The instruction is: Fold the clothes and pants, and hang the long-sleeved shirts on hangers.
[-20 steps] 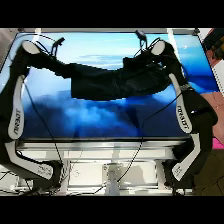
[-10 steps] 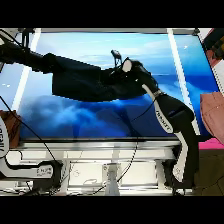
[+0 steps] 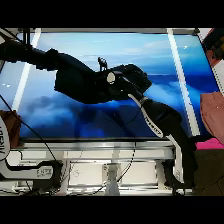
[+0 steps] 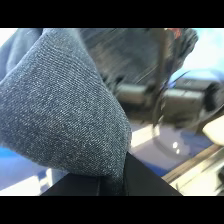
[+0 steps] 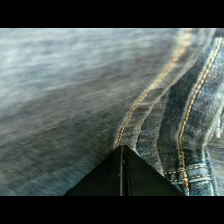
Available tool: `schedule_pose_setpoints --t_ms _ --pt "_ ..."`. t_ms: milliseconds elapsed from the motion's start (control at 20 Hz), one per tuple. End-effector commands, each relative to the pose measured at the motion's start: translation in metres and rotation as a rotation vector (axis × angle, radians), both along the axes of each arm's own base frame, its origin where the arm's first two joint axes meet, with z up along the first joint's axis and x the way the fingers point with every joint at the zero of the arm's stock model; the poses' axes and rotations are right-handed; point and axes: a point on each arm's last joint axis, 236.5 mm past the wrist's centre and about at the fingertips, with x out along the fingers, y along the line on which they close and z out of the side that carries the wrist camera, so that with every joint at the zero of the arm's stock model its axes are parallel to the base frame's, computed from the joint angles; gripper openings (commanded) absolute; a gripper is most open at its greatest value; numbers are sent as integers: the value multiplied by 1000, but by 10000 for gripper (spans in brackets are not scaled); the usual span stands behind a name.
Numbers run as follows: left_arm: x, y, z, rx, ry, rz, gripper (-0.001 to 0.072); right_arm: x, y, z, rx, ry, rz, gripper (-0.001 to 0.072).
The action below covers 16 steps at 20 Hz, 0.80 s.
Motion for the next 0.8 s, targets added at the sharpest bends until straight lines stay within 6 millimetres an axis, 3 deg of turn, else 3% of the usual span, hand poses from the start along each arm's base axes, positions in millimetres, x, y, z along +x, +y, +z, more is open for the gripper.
schedule_pose_setpoints --t_ms 0,150,250,350,450,600,750 --pt "15 -21 1 -31 -41 4 45 -7 21 9 67 1 -8 27" --pt "25 -46 -10 -42 -53 -11 45 -13 16 4 26 -15 60 28" --pt "33 -62 -16 -54 -60 -7 45 -12 -14 -8 -78 2 117 30" --pt "44 -75 -13 -80 -84 29 45 -3 -62 -14 -201 21 161 31" --pt "53 -90 -6 -99 -138 47 45 12 -117 -5 -276 39 158 32" --pt "60 -110 5 -122 -203 56 44 37 -207 29 -336 52 70 32" --pt "71 -129 15 -151 -275 82 44 53 -281 79 -335 12 -24 32"
